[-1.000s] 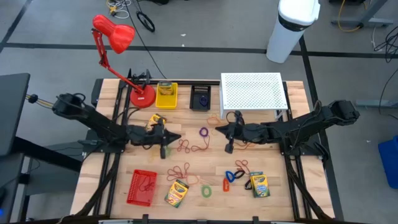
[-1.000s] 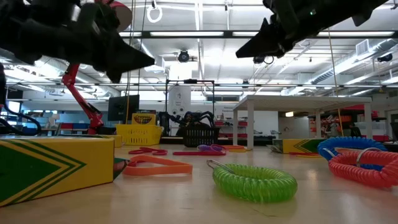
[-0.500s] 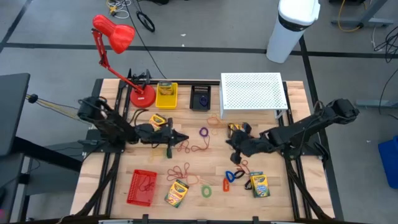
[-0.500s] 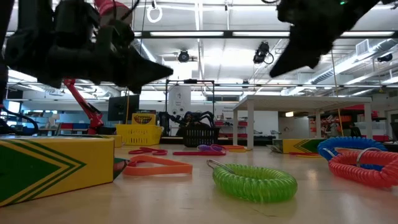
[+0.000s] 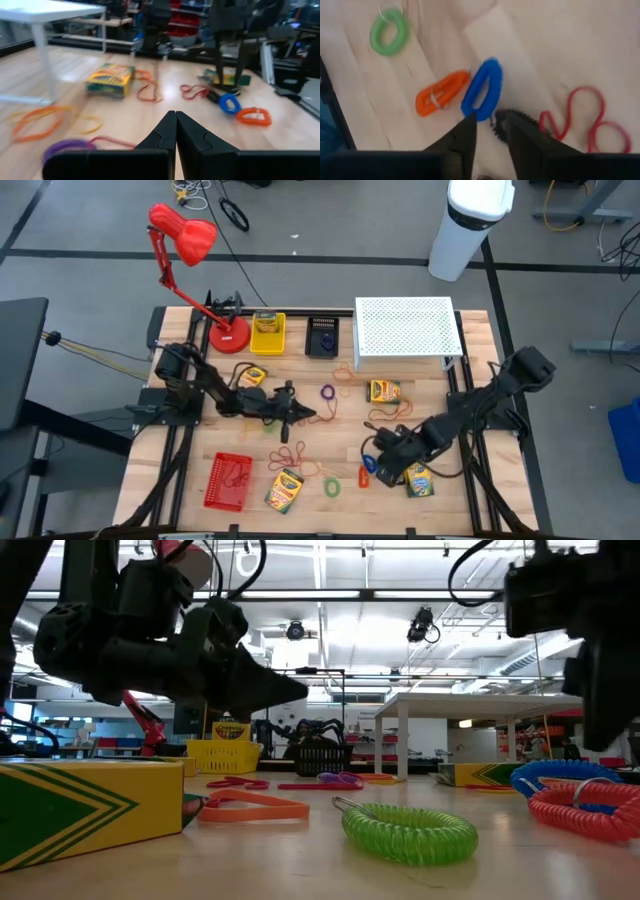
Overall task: Pick & Place Office Desk Supplies
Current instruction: Put the blue spiral keychain into the black bin
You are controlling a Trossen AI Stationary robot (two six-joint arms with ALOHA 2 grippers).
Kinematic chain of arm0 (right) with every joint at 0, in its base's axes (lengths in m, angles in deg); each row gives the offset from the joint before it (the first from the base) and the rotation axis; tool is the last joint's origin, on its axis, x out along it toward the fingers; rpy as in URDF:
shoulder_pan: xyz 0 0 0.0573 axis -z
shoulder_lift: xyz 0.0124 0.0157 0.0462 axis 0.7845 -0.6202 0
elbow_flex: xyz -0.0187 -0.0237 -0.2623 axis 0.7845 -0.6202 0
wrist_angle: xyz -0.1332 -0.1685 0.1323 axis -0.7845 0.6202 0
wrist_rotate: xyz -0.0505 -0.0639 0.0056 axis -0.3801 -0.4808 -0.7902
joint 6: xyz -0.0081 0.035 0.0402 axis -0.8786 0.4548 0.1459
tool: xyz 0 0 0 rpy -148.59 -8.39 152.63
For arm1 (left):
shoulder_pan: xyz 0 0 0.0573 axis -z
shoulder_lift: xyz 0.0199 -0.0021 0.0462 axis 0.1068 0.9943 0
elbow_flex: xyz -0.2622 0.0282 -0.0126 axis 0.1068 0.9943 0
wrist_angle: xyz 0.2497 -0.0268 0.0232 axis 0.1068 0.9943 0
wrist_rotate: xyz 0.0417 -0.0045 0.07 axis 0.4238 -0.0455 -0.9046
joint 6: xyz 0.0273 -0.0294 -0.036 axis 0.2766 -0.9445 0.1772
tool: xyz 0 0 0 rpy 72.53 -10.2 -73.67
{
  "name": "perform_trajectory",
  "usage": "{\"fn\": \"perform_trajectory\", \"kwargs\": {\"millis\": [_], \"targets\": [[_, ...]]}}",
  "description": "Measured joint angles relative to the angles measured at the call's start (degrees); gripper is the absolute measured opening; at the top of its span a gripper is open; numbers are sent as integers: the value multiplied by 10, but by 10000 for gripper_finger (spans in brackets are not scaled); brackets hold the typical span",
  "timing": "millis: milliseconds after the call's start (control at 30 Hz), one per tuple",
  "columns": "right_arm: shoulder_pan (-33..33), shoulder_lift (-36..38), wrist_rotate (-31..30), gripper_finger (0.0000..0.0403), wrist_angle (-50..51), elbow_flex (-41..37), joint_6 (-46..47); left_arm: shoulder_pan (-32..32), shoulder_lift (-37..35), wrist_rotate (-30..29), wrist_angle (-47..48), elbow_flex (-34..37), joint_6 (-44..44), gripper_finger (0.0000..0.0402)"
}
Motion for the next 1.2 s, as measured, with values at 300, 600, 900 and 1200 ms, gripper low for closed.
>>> {"fn": "perform_trajectory", "kwargs": {"millis": [300,600,900,1200], "targets": [[0,-7,-68,186,-11,3,14,16,-1,15,-2,-11,28,9],[5,-65,-38,162,-64,-2,0,27,-1,24,5,-11,29,9],[4,-73,-38,96,-80,-2,0,37,-1,23,4,-10,17,9],[11,-73,-64,44,-76,21,-52,39,-8,-4,-36,38,-5,9]]}}
